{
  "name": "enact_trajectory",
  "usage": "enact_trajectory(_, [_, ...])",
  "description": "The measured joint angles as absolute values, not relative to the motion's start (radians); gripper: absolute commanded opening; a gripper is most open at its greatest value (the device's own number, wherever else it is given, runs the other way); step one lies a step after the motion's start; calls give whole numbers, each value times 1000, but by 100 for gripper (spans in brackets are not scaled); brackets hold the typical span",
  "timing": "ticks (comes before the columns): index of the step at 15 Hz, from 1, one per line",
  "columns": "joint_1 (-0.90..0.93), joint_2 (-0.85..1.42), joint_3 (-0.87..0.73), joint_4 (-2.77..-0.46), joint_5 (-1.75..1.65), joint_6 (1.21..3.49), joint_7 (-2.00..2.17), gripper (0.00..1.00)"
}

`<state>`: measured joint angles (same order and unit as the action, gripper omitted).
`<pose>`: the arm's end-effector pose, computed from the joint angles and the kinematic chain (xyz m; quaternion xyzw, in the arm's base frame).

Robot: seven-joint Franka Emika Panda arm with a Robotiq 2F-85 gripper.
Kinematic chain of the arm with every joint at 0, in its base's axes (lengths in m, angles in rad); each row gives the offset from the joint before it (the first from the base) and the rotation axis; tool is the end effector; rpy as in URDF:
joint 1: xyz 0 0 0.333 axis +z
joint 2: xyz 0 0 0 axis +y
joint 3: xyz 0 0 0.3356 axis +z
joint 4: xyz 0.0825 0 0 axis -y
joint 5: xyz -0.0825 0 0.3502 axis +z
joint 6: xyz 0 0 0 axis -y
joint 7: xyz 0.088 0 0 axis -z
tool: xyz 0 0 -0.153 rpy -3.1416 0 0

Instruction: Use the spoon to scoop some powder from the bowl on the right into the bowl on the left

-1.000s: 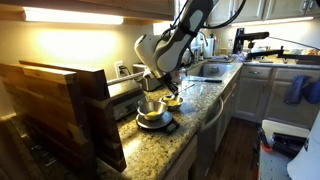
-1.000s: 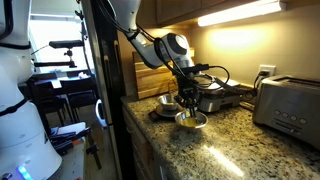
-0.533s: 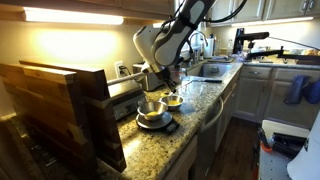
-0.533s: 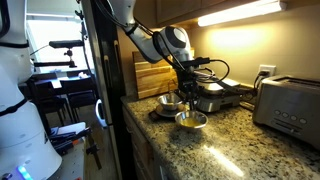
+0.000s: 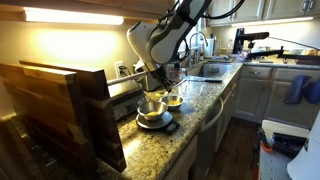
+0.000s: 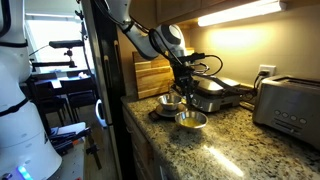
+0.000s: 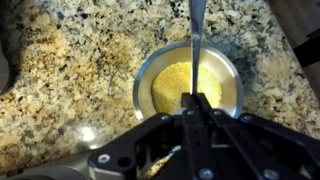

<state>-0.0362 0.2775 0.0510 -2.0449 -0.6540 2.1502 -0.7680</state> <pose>0.5558 -0.0410 0.3000 0.7984 0.5436 -0.1650 0.1993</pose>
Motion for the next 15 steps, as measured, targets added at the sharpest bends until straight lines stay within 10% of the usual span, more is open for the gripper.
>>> enact_trajectory(15, [70, 270, 91, -2083, -740, 2149, -759, 4])
